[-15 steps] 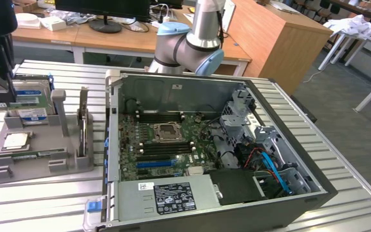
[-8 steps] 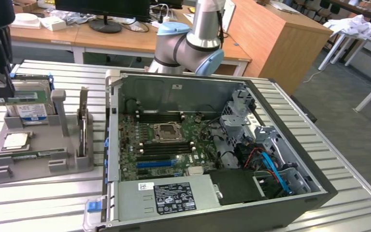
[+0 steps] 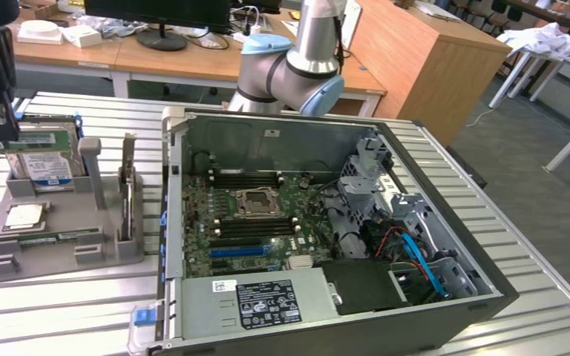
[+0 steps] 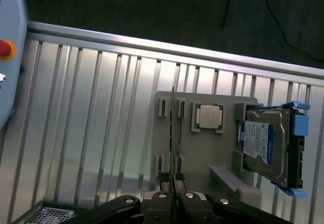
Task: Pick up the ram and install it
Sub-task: 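Pick up the ram and move it above insertion slot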
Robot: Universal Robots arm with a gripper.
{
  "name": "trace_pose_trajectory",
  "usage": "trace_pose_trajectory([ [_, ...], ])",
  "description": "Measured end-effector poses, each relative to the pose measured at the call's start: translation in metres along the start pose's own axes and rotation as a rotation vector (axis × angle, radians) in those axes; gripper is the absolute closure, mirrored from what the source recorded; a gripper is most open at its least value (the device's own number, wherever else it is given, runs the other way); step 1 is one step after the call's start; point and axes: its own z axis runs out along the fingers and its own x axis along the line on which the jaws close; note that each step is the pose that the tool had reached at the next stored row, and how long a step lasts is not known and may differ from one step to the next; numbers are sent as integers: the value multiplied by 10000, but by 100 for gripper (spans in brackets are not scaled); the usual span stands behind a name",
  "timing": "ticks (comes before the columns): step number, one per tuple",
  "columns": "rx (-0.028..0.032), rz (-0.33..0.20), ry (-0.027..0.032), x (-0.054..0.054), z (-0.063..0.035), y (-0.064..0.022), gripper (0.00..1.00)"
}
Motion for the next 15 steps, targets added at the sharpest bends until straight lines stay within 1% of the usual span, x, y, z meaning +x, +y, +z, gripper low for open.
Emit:
trace_pose_trajectory([
  [11,0,0,0,-6,-162,7,88],
  [15,-2,-1,0,-6,-170,5,88],
])
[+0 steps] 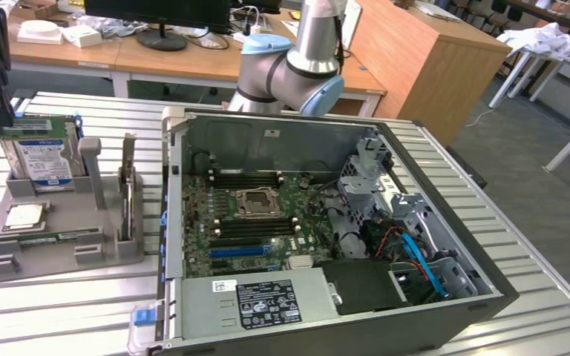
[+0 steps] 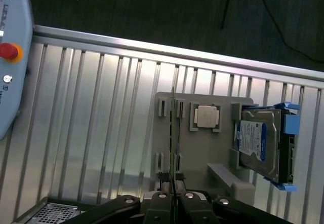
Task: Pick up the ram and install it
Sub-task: 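Pick up the ram and move it above insertion slot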
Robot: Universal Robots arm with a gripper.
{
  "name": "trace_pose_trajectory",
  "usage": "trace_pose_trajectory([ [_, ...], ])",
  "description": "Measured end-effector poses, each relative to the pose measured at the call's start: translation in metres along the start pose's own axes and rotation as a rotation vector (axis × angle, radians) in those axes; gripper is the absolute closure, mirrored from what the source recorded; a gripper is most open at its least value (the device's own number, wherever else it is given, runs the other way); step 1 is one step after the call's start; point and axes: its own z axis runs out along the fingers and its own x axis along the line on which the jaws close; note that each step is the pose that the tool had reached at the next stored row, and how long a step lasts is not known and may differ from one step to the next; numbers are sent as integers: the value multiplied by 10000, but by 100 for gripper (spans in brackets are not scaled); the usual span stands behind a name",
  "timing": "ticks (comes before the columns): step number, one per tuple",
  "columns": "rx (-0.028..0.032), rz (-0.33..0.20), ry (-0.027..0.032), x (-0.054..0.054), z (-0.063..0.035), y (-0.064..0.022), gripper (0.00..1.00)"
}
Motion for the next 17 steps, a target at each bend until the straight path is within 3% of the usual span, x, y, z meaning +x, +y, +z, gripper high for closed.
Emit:
trace_pose_trajectory([
  [17,-103,3,-17,23,3,-173,88],
])
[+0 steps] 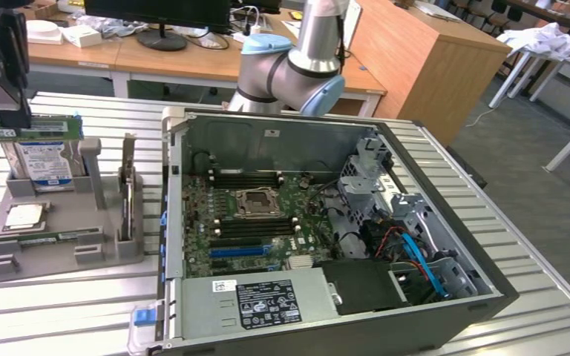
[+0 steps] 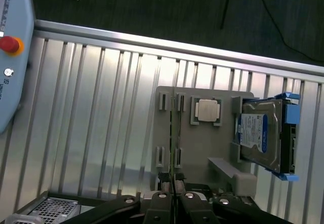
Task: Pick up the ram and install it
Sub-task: 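Pick up the ram and move it above insertion slot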
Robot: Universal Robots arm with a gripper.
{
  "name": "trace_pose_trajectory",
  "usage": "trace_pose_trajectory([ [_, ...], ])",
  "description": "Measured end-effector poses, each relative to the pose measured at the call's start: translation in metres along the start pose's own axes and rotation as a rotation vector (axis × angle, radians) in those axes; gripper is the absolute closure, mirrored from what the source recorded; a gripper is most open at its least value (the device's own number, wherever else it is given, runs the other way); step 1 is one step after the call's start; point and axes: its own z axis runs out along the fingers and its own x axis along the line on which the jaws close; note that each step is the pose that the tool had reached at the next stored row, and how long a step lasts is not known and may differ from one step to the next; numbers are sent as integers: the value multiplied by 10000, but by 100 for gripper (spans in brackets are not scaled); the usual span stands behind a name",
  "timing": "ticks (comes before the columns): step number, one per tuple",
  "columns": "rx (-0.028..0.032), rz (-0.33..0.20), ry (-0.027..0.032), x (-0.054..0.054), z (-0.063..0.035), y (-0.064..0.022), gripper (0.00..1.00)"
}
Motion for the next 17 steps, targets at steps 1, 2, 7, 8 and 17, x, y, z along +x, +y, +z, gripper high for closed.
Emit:
trace_pose_trajectory([
  [1,-5,0,0,1,0,-9,88],
  [2,-10,1,-2,2,0,-19,88],
  [7,-40,2,-5,9,2,-66,88],
  [8,-45,2,-6,10,2,-75,88],
  [17,-82,3,-11,18,5,-139,88],
])
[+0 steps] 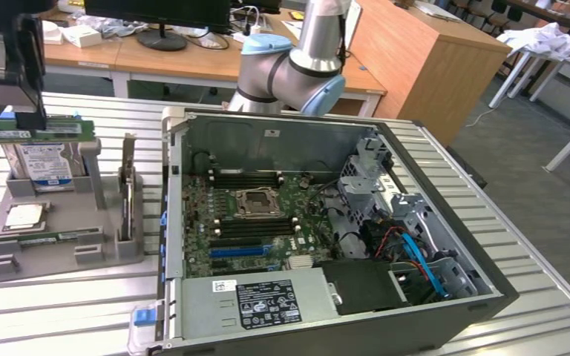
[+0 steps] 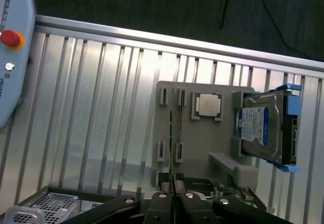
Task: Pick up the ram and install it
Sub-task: 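Pick up the ram and move it above insertion slot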
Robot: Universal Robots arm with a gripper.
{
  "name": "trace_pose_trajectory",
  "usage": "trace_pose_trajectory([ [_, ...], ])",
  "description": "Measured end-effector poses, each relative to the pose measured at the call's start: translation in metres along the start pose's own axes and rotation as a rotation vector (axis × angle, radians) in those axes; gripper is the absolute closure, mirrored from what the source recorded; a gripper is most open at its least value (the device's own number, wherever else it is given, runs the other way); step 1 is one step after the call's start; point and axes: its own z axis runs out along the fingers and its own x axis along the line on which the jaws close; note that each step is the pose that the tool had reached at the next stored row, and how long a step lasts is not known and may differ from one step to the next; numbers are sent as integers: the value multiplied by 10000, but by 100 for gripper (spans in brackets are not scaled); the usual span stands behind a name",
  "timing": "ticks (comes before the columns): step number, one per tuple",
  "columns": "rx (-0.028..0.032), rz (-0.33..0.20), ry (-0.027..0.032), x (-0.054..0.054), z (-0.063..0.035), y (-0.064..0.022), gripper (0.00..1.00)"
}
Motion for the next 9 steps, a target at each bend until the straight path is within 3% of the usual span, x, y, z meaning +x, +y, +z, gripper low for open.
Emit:
trace_pose_trajectory([
  [9,-37,1,-5,8,5,-60,88],
])
